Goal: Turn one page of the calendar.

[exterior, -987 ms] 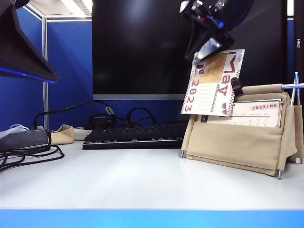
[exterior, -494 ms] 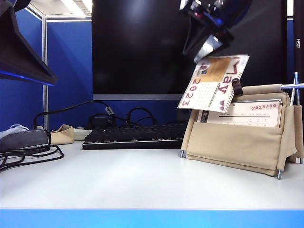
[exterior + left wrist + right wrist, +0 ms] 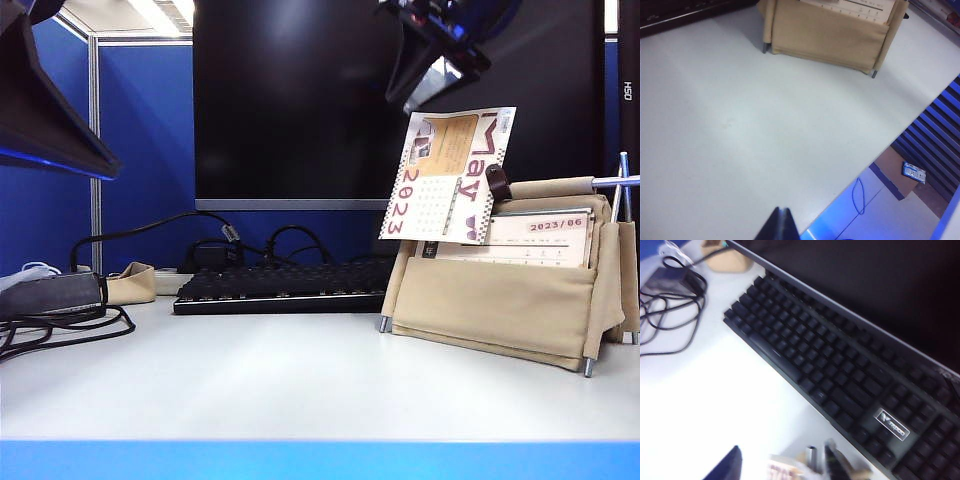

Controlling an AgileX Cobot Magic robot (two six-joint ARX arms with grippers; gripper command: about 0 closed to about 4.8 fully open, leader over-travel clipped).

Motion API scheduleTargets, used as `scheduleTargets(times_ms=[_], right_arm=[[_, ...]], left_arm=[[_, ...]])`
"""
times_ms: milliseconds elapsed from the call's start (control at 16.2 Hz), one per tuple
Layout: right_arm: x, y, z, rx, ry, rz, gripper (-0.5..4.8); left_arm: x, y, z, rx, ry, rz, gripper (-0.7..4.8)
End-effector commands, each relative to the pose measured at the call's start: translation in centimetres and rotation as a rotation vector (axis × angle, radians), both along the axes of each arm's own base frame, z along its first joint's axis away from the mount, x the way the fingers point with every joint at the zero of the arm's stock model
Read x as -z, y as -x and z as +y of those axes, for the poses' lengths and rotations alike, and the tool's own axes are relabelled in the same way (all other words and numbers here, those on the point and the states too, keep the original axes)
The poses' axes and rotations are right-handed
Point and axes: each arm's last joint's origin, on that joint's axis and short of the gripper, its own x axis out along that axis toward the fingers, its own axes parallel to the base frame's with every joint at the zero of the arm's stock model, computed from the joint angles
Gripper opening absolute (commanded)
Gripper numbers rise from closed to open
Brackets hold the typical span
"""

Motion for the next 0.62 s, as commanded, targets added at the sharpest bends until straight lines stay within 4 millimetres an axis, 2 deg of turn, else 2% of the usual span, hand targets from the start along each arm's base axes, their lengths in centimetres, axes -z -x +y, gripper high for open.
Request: scheduleTargets(times_ms=[62, 123, 185, 247, 494, 617], right_arm=[[1.36, -0.72, -0.06, 0.017, 0.032, 0.035, 1.87], [1.62, -0.8, -0.06, 0.017, 0.034, 0.042, 1.47], [1.72, -0.89, -0.03, 0.016, 0.033, 0.04, 0.35], [1.68, -0.91, -0.03, 0.017, 0.032, 0.036, -0.03], [1.66, -0.85, -0.11, 0.045, 0.015, 0.063, -0.06], [1.04, -0.38, -0.24, 0.06, 0.004, 0.066, -0.06]], left_arm=[[0.02, 0.05, 0.01, 0.005, 0.0, 0.005, -0.05], [0.05, 0.06, 0.02, 0.005, -0.002, 0.008, -0.05], [0.06, 0.06, 0.02, 0.005, -0.003, 0.009, -0.05], [0.06, 0.06, 0.02, 0.005, -0.003, 0.009, -0.05], [0.0, 0.02, 0.02, -0.001, -0.002, 0.0, -0.05], [-0.02, 0.01, 0.01, -0.001, -0.001, -0.002, -0.05]])
